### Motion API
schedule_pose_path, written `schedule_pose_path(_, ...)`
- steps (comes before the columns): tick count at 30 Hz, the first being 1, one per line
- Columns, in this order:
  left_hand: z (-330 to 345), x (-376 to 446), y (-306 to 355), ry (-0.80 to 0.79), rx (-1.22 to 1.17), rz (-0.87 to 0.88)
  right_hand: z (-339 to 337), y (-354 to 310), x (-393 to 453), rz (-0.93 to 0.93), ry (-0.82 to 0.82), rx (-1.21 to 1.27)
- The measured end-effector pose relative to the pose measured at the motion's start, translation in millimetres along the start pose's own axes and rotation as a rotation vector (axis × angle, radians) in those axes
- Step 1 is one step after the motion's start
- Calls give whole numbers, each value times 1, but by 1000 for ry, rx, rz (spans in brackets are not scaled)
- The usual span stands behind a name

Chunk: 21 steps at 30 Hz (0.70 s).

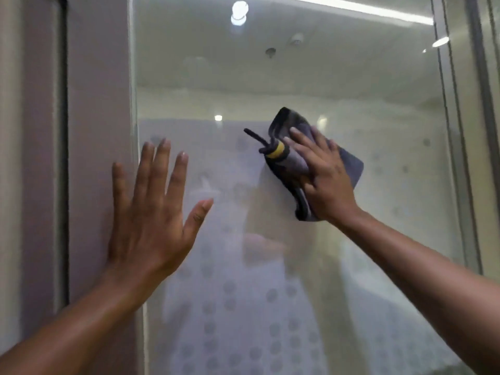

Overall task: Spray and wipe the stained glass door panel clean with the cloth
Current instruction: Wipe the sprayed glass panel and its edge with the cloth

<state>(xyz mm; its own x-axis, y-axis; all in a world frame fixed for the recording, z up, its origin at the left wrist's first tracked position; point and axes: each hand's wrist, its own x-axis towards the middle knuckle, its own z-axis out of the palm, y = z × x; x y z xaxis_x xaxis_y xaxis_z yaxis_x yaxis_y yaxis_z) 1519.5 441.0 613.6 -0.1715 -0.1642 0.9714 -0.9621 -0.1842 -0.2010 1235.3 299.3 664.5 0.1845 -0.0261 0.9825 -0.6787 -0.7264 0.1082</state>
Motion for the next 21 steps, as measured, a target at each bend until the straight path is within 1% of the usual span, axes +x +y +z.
schedule_pose_path(1, -1, -7, -14, -16, 25, -19, -6, 9, 6, 106, 85, 23)
schedule_pose_path(2, -1, -12, -25, -36, 45, -27, -8, 11, 13, 271, 199, 68)
schedule_pose_path(3, 0, -16, -32, -60, 58, -29, -5, 1, 19, 442, 311, 120)
schedule_pose_path(4, 1, -19, -36, -79, 65, -29, 4, -20, 23, 567, 385, 157)
schedule_pose_path(5, 3, -20, -39, -93, 69, -25, 14, -45, 24, 608, 402, 170)
schedule_pose_path(6, 5, -21, -40, -100, 72, -20, 24, -67, 19, 555, 360, 152)
schedule_pose_path(7, 7, -21, -41, -101, 76, -15, 33, -84, 10, 413, 275, 125)
schedule_pose_path(8, 9, -21, -42, -95, 79, -8, 40, -93, -1, 225, 160, 94)
schedule_pose_path(10, 11, -23, -45, -78, 67, 6, 39, -86, -20, -135, -35, 35)
schedule_pose_path(11, 11, -24, -47, -70, 52, 13, 31, -71, -20, -251, -87, 10)
schedule_pose_path(12, 11, -24, -49, -65, 41, 19, 23, -55, -16, -293, -109, -5)
schedule_pose_path(13, 10, -25, -53, -61, 36, 23, 16, -43, -9, -254, -92, -7)
schedule_pose_path(14, 9, -25, -58, -58, 36, 24, 11, -38, 0, -142, -35, 8)
schedule_pose_path(15, 8, -25, -62, -55, 40, 17, 10, -42, 9, 8, 40, 38)
schedule_pose_path(16, 7, -24, -66, -53, 46, 1, 15, -57, 17, 146, 99, 69)
schedule_pose_path(17, 6, -23, -69, -57, 52, -13, 23, -78, 20, 227, 116, 95)
schedule_pose_path(18, 6, -23, -70, -61, 52, -21, 32, -97, 14, 218, 93, 113)
schedule_pose_path(19, 7, -23, -69, -59, 49, -22, 41, -112, 0, 116, 40, 127)
schedule_pose_path(21, 9, -23, -70, -43, 27, -25, 54, -127, -44, -166, -76, 114)
